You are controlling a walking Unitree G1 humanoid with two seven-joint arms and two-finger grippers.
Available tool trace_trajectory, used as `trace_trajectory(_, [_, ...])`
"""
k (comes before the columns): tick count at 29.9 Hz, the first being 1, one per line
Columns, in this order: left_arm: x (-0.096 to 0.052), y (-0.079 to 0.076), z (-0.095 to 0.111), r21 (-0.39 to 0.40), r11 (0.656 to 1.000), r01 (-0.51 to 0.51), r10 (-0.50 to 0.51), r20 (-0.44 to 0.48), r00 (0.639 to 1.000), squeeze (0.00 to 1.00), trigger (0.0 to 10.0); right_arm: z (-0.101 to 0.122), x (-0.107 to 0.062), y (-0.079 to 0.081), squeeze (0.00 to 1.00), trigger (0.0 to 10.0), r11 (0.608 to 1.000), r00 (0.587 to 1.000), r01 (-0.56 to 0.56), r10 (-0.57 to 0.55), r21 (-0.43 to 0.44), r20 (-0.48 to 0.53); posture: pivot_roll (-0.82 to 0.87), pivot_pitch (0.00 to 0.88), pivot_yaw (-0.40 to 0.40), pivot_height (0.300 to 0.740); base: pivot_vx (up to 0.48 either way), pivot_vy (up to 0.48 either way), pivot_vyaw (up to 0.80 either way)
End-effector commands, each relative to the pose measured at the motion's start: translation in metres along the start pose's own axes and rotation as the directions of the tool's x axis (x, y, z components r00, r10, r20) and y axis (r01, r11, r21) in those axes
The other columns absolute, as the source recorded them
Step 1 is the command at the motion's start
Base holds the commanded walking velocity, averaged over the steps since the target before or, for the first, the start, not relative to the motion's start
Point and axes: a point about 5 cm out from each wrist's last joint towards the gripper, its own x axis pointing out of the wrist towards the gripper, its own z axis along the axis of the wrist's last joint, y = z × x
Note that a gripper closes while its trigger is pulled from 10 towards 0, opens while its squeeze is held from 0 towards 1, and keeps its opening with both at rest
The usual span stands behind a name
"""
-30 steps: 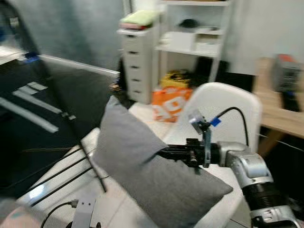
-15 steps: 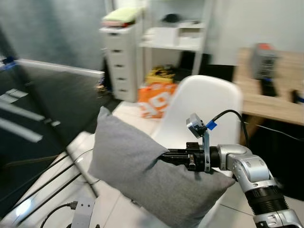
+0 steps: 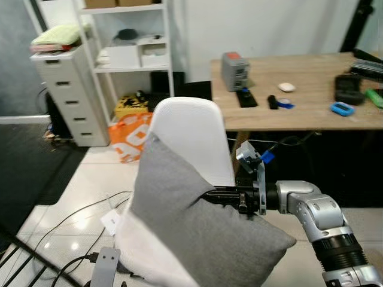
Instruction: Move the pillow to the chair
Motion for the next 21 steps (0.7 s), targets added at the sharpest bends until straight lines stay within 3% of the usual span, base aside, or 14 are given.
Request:
trace_trajectory(1, [-0.002,0.006,-0.009,0.014,1.0,-0.011,0.011,-0.031,0.999,0.0,10.0,0.014,0.008,0.0,0.0,10.0,0.998,0.998,0.012,-0.009,-0.062,0.056,-0.25,0.069,0.077,0.74,0.0,0.0,0.0])
trace_trajectory(7, [-0.002,0.007,-0.009,0.018,1.0,-0.014,0.015,-0.032,0.999,0.0,10.0,0.027,0.026,-0.002,0.0,10.0,0.998,0.985,0.045,-0.036,-0.05,0.167,-0.25,0.064,0.083,0.74,0.0,0.0,0.0])
trace_trajectory(14, [-0.002,0.008,-0.009,0.019,1.0,-0.014,0.015,-0.033,0.999,0.0,10.0,0.028,0.038,0.005,0.0,10.0,0.997,0.988,-0.002,0.014,-0.08,0.151,-0.25,0.071,0.085,0.74,0.0,0.0,0.0])
trace_trajectory(21, [-0.002,0.009,-0.009,0.021,1.0,-0.014,0.015,-0.033,0.999,0.0,10.0,0.028,0.038,0.0,0.0,10.0,0.997,0.991,0.029,-0.019,-0.076,0.129,-0.25,0.078,0.088,0.74,0.0,0.0,0.76])
